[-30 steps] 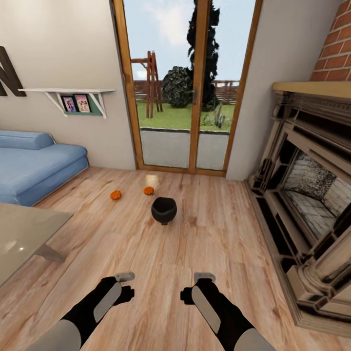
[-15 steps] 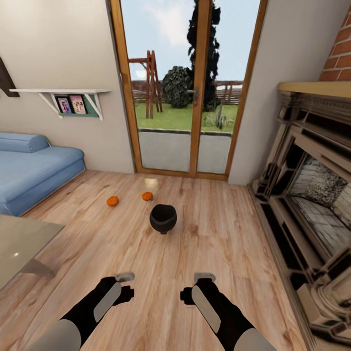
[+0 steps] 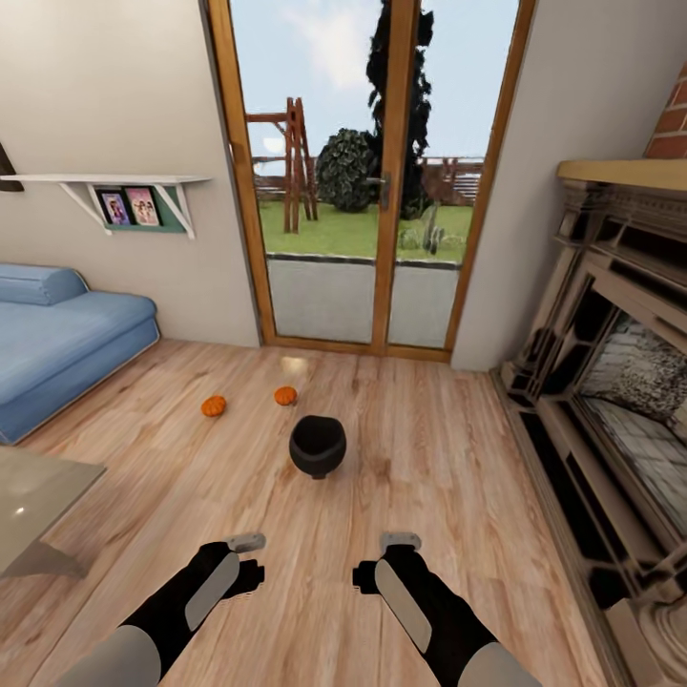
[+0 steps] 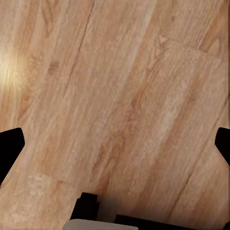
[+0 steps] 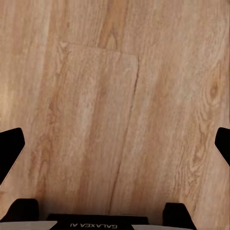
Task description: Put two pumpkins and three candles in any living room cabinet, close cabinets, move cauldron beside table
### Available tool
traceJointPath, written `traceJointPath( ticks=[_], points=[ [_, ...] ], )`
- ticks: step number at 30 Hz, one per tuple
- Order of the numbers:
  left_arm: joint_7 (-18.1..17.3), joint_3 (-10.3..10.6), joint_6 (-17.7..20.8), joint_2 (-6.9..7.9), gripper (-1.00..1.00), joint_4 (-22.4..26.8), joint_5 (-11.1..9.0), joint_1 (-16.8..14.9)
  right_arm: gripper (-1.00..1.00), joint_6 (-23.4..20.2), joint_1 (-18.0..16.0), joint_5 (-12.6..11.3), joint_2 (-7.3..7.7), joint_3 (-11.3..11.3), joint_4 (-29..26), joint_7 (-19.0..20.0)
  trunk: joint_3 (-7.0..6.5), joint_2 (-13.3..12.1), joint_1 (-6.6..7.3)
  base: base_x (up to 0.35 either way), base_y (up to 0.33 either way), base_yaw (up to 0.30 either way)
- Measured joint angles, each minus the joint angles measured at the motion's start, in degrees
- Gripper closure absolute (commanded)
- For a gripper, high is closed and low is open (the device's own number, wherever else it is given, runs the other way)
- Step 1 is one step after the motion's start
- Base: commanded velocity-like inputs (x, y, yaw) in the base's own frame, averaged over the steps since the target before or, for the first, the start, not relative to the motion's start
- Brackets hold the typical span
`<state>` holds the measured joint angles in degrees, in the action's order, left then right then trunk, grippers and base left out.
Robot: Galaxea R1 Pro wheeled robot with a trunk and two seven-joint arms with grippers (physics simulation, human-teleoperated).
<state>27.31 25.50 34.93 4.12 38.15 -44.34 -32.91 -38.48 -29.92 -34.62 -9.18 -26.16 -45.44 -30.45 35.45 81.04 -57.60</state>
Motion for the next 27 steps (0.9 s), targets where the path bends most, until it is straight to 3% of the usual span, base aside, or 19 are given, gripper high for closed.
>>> traceJointPath(
  ticks=[27],
  points=[
    [0.0,0.1,0.0,-0.22,-1.0,0.0,0.1,0.0,-1.0,0.2,0.0,-0.4,-0.03,0.1,-0.1,0.1,-0.01,0.0,0.0,0.33,0.0,0.016]
  ],
)
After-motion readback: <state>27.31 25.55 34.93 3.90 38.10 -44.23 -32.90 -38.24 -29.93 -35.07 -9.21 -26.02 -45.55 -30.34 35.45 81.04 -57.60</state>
